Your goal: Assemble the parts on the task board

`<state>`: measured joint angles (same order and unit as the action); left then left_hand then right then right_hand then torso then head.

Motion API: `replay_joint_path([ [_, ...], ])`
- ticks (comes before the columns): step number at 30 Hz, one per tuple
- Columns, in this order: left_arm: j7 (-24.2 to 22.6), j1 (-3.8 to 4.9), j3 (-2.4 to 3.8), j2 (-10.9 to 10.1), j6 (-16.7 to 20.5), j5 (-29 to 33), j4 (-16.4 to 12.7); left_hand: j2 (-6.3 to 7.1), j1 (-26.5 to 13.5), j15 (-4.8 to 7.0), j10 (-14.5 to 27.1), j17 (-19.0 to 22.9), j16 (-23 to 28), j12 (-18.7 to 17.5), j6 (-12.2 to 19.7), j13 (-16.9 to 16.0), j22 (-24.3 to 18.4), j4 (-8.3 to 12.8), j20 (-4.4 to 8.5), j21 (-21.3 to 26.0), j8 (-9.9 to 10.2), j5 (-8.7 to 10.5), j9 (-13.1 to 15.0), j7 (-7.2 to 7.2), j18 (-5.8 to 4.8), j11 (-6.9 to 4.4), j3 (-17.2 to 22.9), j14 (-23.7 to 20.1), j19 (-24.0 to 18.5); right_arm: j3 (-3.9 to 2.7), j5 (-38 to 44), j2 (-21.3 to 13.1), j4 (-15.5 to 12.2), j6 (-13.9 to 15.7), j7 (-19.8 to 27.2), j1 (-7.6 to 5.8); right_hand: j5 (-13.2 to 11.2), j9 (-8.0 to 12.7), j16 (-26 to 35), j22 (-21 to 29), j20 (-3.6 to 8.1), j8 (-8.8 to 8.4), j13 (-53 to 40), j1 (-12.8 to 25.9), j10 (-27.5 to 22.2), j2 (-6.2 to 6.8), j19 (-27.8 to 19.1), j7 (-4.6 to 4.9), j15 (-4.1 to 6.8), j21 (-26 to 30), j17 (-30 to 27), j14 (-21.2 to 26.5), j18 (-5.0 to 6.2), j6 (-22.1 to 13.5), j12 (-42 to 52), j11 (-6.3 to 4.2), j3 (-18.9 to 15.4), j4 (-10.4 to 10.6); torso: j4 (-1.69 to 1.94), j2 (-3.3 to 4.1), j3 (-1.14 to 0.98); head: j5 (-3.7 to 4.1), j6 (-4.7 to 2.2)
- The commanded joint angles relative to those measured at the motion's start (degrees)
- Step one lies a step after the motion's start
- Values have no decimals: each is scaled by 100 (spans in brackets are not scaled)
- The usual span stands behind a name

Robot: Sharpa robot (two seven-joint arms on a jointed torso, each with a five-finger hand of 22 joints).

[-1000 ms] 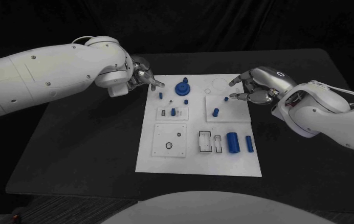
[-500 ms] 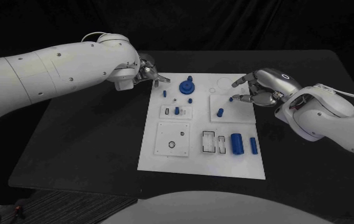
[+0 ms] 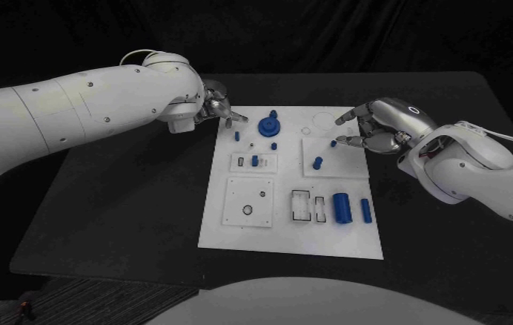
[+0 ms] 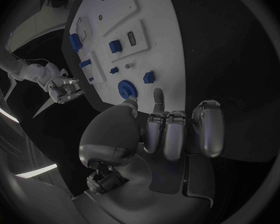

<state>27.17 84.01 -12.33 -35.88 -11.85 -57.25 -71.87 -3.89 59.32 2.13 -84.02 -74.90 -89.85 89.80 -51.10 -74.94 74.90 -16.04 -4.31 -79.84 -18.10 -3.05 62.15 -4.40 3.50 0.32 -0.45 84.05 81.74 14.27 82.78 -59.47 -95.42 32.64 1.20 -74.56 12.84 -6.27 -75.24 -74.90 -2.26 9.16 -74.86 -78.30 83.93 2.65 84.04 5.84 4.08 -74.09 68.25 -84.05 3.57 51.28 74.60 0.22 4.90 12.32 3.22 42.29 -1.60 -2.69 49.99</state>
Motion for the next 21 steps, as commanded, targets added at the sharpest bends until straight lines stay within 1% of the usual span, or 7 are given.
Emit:
replay_joint_path([
  [1, -150, -25, 4, 14, -59, -45, 1, -8, 67, -39, -598, -1510, -15, 20, -59, -1506, 1133, 21, -31, -21, 35, 15, -16, -6, -67, 42, -9, 595, 8, -3, 35, -12, -20, 155, 35, 15, 21, 7, 2, -1087, -37, -37, 273, 6, 61, -38, 123, 10, -51, -15, 8, -249, -37, 14, -12, 21, -8, 39, -1, 2, 2, -19, 1],
  [5, -131, -49, 4, 15, -87, -46, -10, -73, 137, -38, -598, -1510, -15, 20, -156, -1506, 1128, 44, -36, -7, 71, -5, -80, 8, -63, 35, 15, 595, -1, -3, 35, -13, -20, 159, 39, 15, 22, 7, 0, -1088, -37, -37, 284, 8, 59, -38, 124, 9, -51, -18, 10, -250, -38, 14, -21, 21, -8, 40, 4, 6, 3, -18, -18],
  [6, -129, -55, 4, 14, -93, -46, -15, -105, 260, -30, -598, -1510, -15, 20, -232, -1506, 1126, 125, -34, 0, 100, -67, -129, 27, -60, 22, 61, 595, -3, -3, 35, -11, -18, 158, 40, 15, 22, 8, -3, -1089, -37, -37, 283, 8, 59, -39, 126, 9, -51, -24, 15, -251, -39, 14, -20, 21, -8, 40, 6, 8, 3, -21, -22],
  [10, -122, -87, 4, 12, -99, -46, -43, -113, 290, -27, -598, -1510, -15, 20, -256, -1506, 1124, 143, -32, 7, 112, -76, -147, 32, -58, 18, 71, 595, -8, -4, 35, -2, -6, 155, 46, 15, 27, 8, -12, -1094, -37, -37, 277, 7, 62, -39, 130, 9, -51, -40, 27, -253, -42, 16, -16, 20, -8, 39, 11, 8, 1, -27, -22],
  [12, -117, -98, 4, 13, -99, -46, -52, -125, 318, -21, -598, -1510, -15, 20, -324, -1506, 1118, 161, -28, 22, 114, -93, -169, 47, -54, 8, 80, 595, -19, -4, 35, 2, -3, 154, 47, 15, 27, 8, -12, -1094, -37, -37, 277, 7, 62, -39, 130, 9, -51, -40, 27, -253, -42, 16, -16, 20, -8, 39, 9, 8, 3, -25, -14],
  [14, -116, -108, 4, 17, -102, -46, -54, -125, 318, -21, -598, -1510, -15, 20, -324, -1506, 1118, 161, -28, 22, 114, -93, -169, 47, -54, 8, 80, 595, -19, -4, 35, 5, -2, 151, 49, 15, 27, 8, -12, -1094, -37, -37, 277, 7, 62, -39, 130, 9, -51, -40, 27, -253, -42, 16, -16, 20, -8, 39, 6, 9, 4, -28, -14],
  [21, -124, -134, 4, 7, -135, -46, -66, -152, 344, -10, -598, -1510, -15, 20, -411, -1506, 1103, 174, -20, 65, 126, -124, -203, 67, -43, -7, 94, 595, -51, -4, 35, -2, -6, 158, 53, 15, 41, 9, -22, -1097, -35, -35, 292, 3, 60, -42, 134, 6, -50, -53, 38, -257, -44, 25, -30, 20, -4, 35, -1, 7, 1, -23, -17],
])
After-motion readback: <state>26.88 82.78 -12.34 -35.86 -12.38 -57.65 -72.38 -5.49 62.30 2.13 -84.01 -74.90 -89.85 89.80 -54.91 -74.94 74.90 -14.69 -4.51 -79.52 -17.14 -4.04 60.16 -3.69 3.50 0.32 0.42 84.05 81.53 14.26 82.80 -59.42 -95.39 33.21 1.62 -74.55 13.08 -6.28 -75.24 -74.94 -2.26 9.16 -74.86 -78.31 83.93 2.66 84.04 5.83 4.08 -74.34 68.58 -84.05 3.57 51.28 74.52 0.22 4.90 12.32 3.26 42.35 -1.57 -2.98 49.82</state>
